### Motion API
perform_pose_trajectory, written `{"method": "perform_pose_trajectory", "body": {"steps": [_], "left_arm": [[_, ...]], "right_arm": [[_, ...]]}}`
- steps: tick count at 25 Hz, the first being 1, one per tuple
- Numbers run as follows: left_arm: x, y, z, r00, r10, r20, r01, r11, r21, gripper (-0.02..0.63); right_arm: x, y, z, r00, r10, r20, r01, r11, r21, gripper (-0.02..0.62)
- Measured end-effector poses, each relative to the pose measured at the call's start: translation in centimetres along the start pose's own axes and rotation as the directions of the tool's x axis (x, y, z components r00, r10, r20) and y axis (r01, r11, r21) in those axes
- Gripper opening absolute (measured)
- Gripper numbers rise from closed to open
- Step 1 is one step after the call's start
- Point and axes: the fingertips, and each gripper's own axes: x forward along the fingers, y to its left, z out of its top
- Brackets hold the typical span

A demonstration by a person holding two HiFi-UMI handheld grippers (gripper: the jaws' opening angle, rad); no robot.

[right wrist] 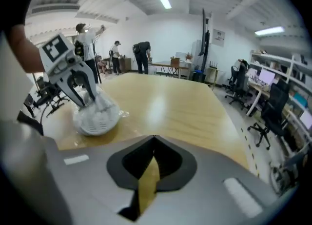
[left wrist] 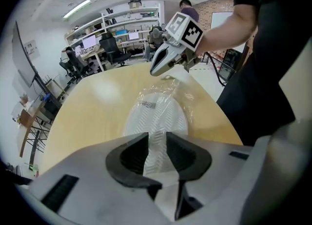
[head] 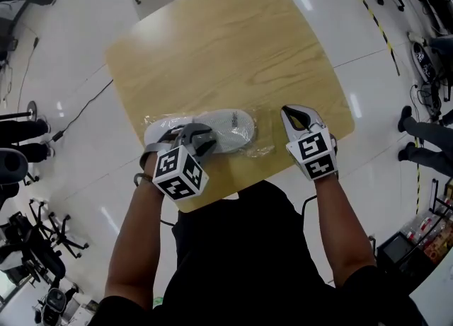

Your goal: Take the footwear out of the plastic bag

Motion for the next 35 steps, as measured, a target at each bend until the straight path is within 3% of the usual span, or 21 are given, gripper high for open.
{"method": "perform_pose_trajectory", "body": {"steps": [2, 4, 6, 9, 16, 23, 25, 32, 35], "left_arm": [[0.0, 0.0, 0.1, 1.0, 0.013, -0.005, -0.013, 1.0, 0.019, 0.121], [-0.1, 0.0, 0.1, 1.0, 0.018, -0.005, -0.018, 1.0, 0.013, 0.121], [0.1, 0.0, 0.2, 1.0, 0.016, 0.001, -0.016, 1.0, -0.017, 0.121], [0.2, 0.1, 0.4, 1.0, 0.014, 0.007, -0.013, 0.999, -0.04, 0.121], [-0.1, 0.2, -0.2, 1.0, 0.016, 0.019, -0.015, 0.998, -0.061, 0.118], [0.1, 0.4, -0.2, 0.999, 0.014, 0.033, -0.011, 0.996, -0.087, 0.117], [0.0, 0.5, -0.1, 0.999, 0.02, 0.034, -0.017, 0.996, -0.088, 0.115], [-0.1, 0.3, -0.1, 0.999, 0.04, 0.032, -0.037, 0.995, -0.092, 0.112], [-0.2, 0.3, -0.2, 0.999, 0.046, 0.024, -0.044, 0.995, -0.085, 0.11]], "right_arm": [[-1.5, 3.0, 0.0, 0.996, 0.08, 0.026, -0.081, 0.996, 0.036, 0.003], [-1.8, 6.9, -0.6, 0.986, 0.165, 0.004, -0.165, 0.986, 0.006, 0.009], [-1.5, 9.6, -1.6, 0.979, 0.198, -0.037, -0.2, 0.979, -0.041, 0.034], [-1.0, 11.0, -3.0, 0.98, 0.183, -0.083, -0.19, 0.979, -0.081, 0.075], [-2.1, 9.7, -5.3, 0.985, 0.143, -0.098, -0.154, 0.982, -0.114, 0.083], [-2.3, 9.0, -5.7, 0.985, 0.16, -0.061, -0.163, 0.985, -0.06, 0.061], [-2.3, 9.0, -5.6, 0.984, 0.168, -0.061, -0.171, 0.984, -0.055, 0.006], [-2.3, 9.2, -5.5, 0.981, 0.18, -0.07, -0.186, 0.978, -0.092, -0.002], [-2.3, 9.2, -5.4, 0.981, 0.185, -0.055, -0.188, 0.981, -0.057, 0.0]]}}
